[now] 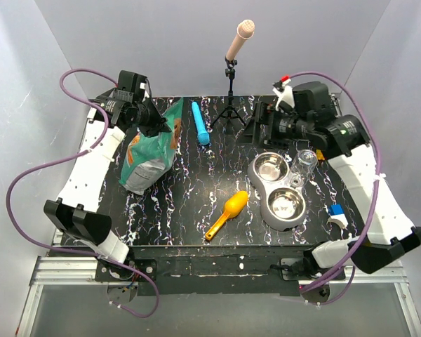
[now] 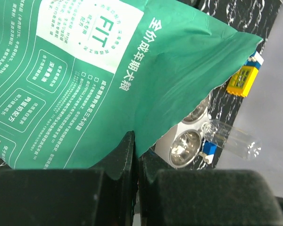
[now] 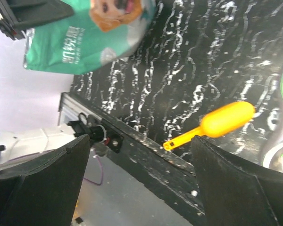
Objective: Serve the pet food
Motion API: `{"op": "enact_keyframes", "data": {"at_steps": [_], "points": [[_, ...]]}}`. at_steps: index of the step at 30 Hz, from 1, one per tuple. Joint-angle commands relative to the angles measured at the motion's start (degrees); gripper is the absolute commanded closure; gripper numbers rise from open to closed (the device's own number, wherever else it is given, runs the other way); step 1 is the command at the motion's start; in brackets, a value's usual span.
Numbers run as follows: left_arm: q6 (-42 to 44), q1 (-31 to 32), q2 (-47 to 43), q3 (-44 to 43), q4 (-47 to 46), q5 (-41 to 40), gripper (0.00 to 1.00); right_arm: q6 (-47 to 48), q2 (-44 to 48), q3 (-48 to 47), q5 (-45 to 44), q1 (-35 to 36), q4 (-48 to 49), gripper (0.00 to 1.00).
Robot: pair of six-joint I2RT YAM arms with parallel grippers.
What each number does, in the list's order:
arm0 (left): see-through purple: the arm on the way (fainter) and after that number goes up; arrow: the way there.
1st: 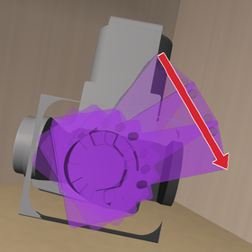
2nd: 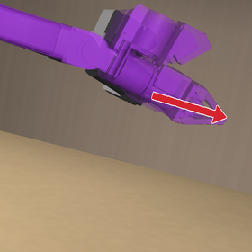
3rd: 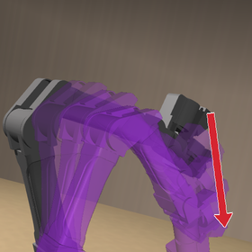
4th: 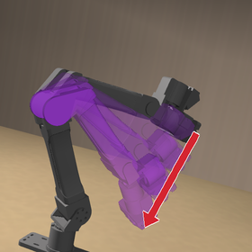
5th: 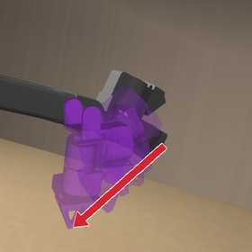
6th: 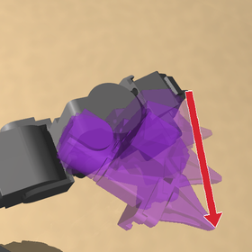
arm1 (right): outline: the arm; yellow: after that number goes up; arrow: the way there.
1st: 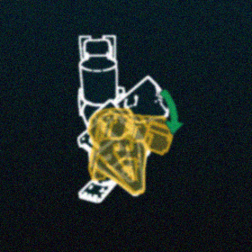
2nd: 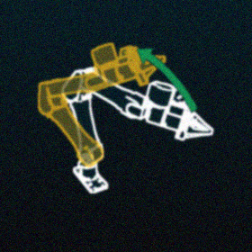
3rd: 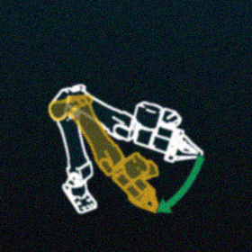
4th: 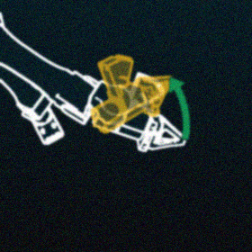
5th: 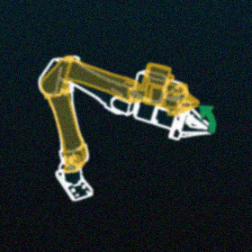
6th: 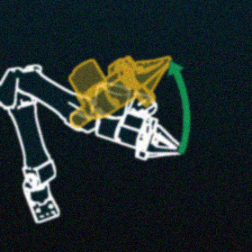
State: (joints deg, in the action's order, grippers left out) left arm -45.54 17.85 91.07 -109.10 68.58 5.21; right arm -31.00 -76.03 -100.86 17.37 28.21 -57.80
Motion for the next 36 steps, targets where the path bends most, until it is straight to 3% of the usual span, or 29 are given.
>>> {"op": "enact_keyframes", "data": {"at_steps": [1, 11, 14, 22, 24, 26, 31, 36], "points": [[-3.59, 2.1, -7.48, -3.83, -7.4, 13.68, 1.0, -7.48, -2.01, 0.23, 2.15, 3.51, 9.72, 0.07], [-2.1, 3.42, -3.27, -9.38, -10.48, 18.16, 1.0, -15.74, -7.11, 0.49, 2.42, 7.12, 15.18, 0.1], [-2.1, 3.42, -3.53, -7.81, -11.53, 19.22, 1.0, -21.01, -8.52, -0.13, 1.36, 7.47, 14.82, 0.15], [2.02, 3.25, -7.75, -0.67, -14.71, 22.12, 1.0, -31.57, -12.12, 1.46, -1.62, 11.6, 21.94, 0.14], [3.61, 2.37, -7.05, -2.42, -12.25, 21.77, 0.91, -31.49, -13.87, -0.38, -2.77, 12.13, 21.16, 0.14], [4.49, 1.41, -6.17, -3.49, -11.62, 23.43, 0.9, -31.4, -16.33, -3.02, -3.66, 12.49, 19.05, 0.13], [2.03, 0.79, -7.39, 0.11, -13.99, 23.61, 0.76, -28.16, -18.71, -4.87, -3.21, 12.93, 19.74, 0.08], [4.84, 0.08, -7.49, -3.13, -10.84, 19.92, 0.35, -22.01, -20.12, -3.56, -3.56, 12.84, 22.64, 0.2]]}}
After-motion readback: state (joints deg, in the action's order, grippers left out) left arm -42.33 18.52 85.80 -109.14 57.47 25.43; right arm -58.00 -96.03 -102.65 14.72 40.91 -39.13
